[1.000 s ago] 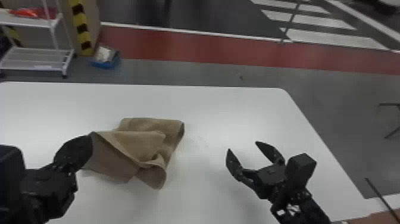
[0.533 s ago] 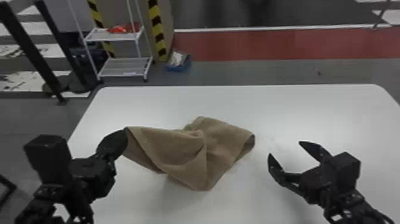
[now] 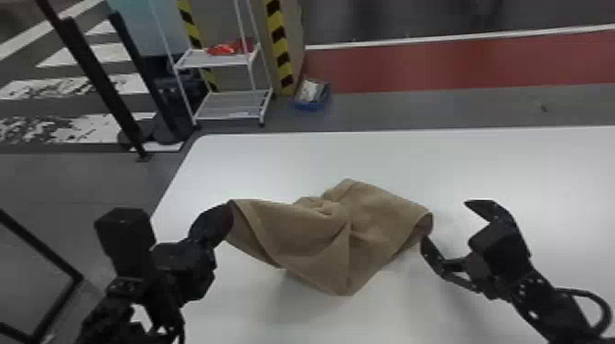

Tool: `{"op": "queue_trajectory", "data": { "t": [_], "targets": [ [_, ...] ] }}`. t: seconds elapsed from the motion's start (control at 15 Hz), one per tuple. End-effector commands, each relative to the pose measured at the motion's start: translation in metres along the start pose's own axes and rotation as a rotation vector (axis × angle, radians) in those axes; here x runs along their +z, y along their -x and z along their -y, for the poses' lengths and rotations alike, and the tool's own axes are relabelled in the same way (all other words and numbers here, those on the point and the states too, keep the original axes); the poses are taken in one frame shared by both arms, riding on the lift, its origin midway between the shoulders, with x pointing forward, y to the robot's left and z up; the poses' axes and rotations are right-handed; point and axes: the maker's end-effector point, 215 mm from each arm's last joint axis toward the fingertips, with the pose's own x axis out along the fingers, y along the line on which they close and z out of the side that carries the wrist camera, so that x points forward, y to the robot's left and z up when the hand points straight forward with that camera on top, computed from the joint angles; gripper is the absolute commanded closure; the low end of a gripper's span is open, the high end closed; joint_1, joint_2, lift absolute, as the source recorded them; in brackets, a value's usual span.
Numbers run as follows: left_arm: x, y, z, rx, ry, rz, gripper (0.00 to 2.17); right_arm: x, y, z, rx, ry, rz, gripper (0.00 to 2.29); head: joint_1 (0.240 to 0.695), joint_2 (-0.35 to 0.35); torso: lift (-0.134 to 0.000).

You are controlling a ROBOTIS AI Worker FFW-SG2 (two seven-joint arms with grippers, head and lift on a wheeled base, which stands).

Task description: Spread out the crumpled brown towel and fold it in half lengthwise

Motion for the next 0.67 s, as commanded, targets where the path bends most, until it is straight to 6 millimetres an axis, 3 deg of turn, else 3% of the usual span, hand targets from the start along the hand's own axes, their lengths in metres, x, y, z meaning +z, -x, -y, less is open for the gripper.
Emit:
{"op": "queue_trajectory", "data": {
  "t": [0.0,0.4,0.47,0.6],
  "targets": [
    [-0.003,0.0,0.0,0.001,0.004,-0.006,1.38,-0.012,-0.013,-0.004,0.015,0.002,-0.045,0.09,0.695,0.216,-0.124],
    [-0.006,-0.002,0.0,-0.003,0.006,-0.012,1.38,-0.023,-0.053,-0.014,0.045,0.013,-0.109,0.23,0.695,0.222,-0.124],
    [-0.006,-0.002,0.0,-0.003,0.007,-0.012,1.38,-0.022,-0.056,-0.018,0.055,0.008,-0.115,0.48,0.695,0.225,-0.124],
    [-0.008,-0.002,-0.001,-0.002,0.007,-0.015,1.38,-0.024,-0.055,-0.021,0.061,0.007,-0.13,1.42,0.695,0.231,-0.124]
  ]
}}
